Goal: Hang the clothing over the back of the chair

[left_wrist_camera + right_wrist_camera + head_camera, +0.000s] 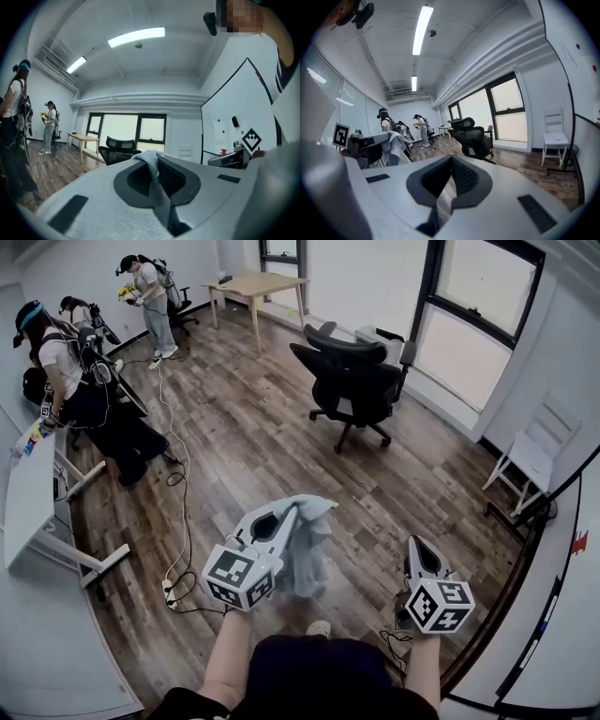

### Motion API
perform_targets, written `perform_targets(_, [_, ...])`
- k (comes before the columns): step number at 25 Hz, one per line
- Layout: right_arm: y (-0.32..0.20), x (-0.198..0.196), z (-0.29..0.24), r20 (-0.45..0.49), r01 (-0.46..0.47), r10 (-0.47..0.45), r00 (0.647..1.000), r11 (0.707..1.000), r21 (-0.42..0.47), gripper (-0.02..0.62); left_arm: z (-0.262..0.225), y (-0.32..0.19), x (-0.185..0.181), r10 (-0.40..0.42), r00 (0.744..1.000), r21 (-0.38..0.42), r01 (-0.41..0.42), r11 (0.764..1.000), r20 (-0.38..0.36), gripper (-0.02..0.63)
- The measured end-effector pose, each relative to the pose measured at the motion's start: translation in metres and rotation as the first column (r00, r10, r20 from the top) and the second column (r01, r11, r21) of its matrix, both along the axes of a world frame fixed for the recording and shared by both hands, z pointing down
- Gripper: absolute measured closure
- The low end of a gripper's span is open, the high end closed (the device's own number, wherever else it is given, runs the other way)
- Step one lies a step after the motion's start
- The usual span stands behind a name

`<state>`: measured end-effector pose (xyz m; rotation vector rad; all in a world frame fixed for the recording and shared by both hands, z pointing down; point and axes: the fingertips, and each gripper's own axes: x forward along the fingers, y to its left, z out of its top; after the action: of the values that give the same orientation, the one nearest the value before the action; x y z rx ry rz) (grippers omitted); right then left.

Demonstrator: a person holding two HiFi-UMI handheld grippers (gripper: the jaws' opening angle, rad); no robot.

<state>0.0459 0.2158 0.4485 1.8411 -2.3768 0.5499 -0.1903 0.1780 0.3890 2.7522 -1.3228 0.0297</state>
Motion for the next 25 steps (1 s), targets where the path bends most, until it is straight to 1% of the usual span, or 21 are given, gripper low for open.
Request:
perform_targets(5, [0.000,-0.003,0.009,-0.002,0.014,-0.014,1.000,1.000,-0.023,0.595,0.005,-0.002,-0.003,-0.001,1.000,-0.012,0.001,1.000,0.003,0.597])
perform_targets(8, [-0.001,-0.004,0.014,0.001,0.020,-0.020,1.000,0.999,-0.040,0.595,0.003,-0.004,-0.010,-0.020,1.000,-0.009,0.020,1.000,0.004,0.597])
perform_targets(11, [-0.007,-0.009,0.020,-0.003,0.048,-0.049,0.999,0.997,-0.062,0.595,-0.001,-0.008,-0.016,-0.040,0.999,-0.002,0.040,0.999,0.006,0.597])
perform_targets(15, [-0.021,-0.020,0.019,-0.004,0.091,-0.091,0.996,0.994,-0.055,0.595,0.000,-0.016,-0.020,-0.057,0.998,0.004,0.057,0.998,0.012,0.597])
perform_targets(20, [-0.051,-0.009,0.020,0.001,0.102,-0.102,0.995,0.993,-0.060,0.595,0.006,-0.043,-0.004,-0.054,0.998,-0.010,0.055,0.998,0.024,0.597])
perform_targets(25, [-0.090,0.011,0.019,-0.001,0.097,-0.097,0.995,0.993,-0.069,0.595,0.006,-0.087,0.014,-0.058,0.998,-0.025,0.058,0.998,0.021,0.597])
